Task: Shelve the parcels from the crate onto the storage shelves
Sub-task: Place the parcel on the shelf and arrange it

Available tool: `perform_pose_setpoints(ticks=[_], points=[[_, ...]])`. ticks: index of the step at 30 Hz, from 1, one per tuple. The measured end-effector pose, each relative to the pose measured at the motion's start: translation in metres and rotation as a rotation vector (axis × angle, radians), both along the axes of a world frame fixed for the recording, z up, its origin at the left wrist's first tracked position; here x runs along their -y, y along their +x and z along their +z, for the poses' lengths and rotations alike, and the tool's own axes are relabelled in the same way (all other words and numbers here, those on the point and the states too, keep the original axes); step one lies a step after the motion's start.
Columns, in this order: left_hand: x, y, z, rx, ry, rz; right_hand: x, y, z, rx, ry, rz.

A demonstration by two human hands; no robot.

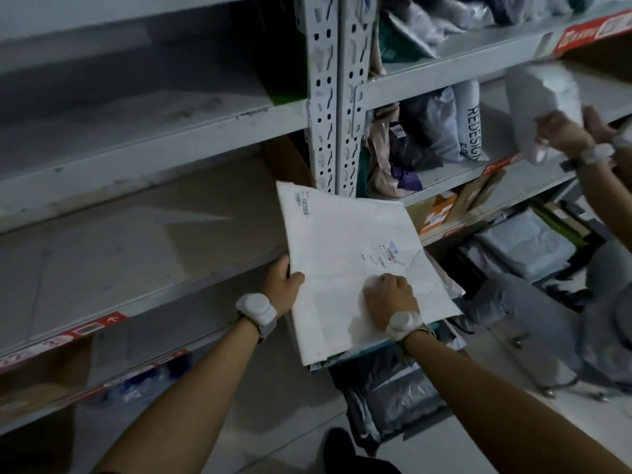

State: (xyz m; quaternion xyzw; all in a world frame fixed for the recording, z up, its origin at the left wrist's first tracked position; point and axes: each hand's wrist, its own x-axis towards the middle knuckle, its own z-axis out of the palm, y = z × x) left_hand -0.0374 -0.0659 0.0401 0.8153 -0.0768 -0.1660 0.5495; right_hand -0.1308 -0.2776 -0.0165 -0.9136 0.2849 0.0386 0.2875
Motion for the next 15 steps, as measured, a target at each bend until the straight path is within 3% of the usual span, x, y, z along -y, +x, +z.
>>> perform_pose_setpoints(ticks=[5,8,9,12,13,15], points=[[-0.023,-0.001,0.052,0.180,-0.052,0.002,-0.014,-0.010,0.012,0.090,0.401,-0.375],[-0.044,0.000,0.075,0.246,-0.104,0.007,-0.035,-0.025,0.006,0.024,0.625,-0.593],[-0.052,0.000,0.080,0.263,-0.105,0.002,-0.049,-0.029,0.003,0.015,0.772,-0.676],[-0.067,-0.006,0.096,0.297,-0.124,-0.010,-0.090,-0.024,-0.009,0.190,1.543,-0.835],[-0.074,-0.011,0.101,0.316,-0.135,-0.002,-0.104,-0.021,-0.005,0.235,1.681,-0.853],[-0.092,-0.020,0.114,0.358,-0.134,0.006,-0.134,-0.013,0.003,0.217,1.755,-0.899]])
